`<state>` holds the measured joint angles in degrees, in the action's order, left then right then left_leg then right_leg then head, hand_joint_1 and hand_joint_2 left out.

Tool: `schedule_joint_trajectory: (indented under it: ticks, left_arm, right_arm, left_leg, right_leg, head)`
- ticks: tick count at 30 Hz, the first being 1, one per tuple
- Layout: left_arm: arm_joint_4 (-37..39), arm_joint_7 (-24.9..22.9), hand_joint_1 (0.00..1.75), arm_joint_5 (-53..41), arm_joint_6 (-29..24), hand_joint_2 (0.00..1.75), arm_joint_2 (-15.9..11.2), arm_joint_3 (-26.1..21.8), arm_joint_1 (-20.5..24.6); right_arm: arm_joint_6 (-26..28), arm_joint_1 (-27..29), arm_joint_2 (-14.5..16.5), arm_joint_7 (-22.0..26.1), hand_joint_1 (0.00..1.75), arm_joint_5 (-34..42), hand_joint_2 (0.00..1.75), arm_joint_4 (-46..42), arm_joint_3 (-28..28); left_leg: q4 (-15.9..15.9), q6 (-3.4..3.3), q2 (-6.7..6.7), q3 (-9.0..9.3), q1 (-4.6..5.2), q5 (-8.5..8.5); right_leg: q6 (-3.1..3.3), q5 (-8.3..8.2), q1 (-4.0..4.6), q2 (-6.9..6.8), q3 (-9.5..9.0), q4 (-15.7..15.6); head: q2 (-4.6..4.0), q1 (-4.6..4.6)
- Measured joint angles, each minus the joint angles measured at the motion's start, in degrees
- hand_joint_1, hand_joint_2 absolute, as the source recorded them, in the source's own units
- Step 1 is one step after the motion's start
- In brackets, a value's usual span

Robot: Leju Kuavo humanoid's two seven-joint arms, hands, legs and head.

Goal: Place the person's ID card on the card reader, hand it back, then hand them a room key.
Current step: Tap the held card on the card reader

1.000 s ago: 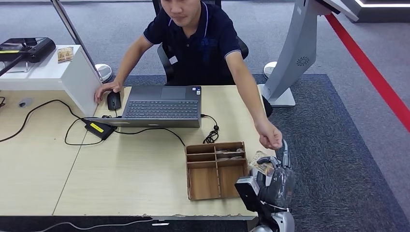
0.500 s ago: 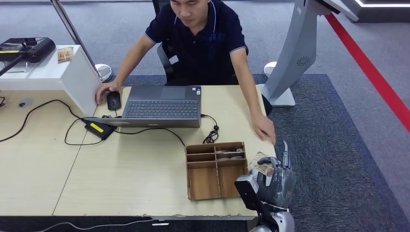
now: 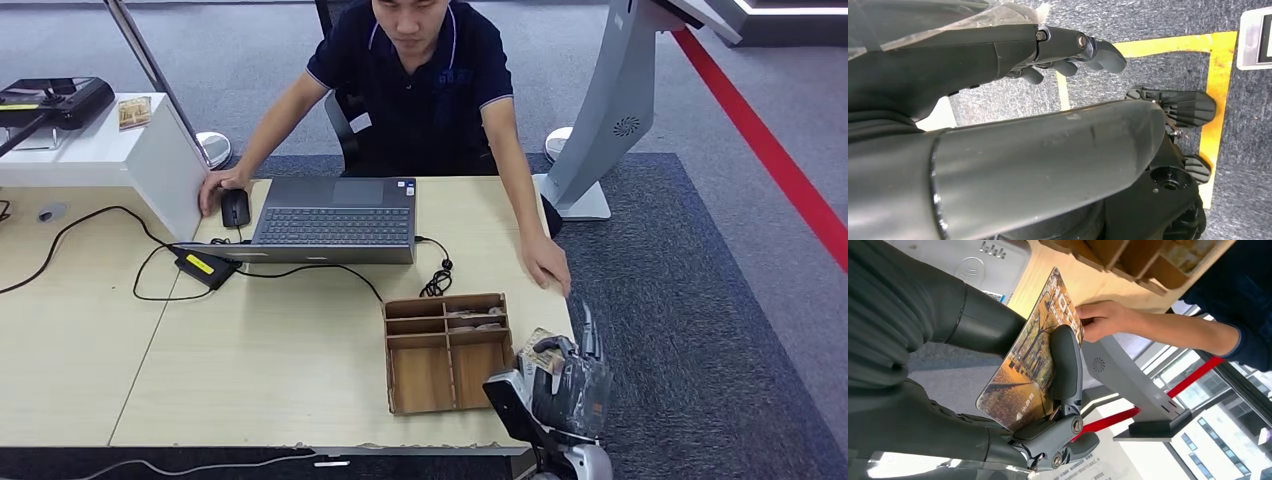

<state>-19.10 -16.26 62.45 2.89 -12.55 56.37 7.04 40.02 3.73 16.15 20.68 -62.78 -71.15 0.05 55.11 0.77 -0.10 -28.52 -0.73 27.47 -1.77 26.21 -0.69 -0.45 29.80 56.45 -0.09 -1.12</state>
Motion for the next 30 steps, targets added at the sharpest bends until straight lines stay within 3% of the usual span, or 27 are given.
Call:
schedule_joint_trajectory:
  ticks: [15, 30]
  left_arm:
    - [0.0, 0.0, 0.0, -0.5, 0.3, 0.0, -0.1, 0.1, 0.0]
    - [0.0, -0.1, 0.0, -0.6, 0.4, 0.0, -0.3, 0.1, 0.0]
  right_arm:
    - [0.0, -2.1, 0.2, -1.3, 1.75, -9.9, 1.75, 9.0, -9.8]
    - [0.1, -4.2, 0.2, -2.7, 1.75, -11.0, 1.75, 13.8, -14.5]
  left_leg:
    - [0.0, 0.0, 0.0, 0.0, 0.0, 0.0]
    - [0.0, 0.0, 0.01, 0.07, 0.0, 0.0]
  right_leg:
    - [0.0, 0.0, 0.0, 0.0, 0.0, 0.0]
    - [0.0, 0.0, 0.0, 0.0, -0.05, 0.0]
  head:
    - [0.0, -0.01]
    - [0.0, -0.01]
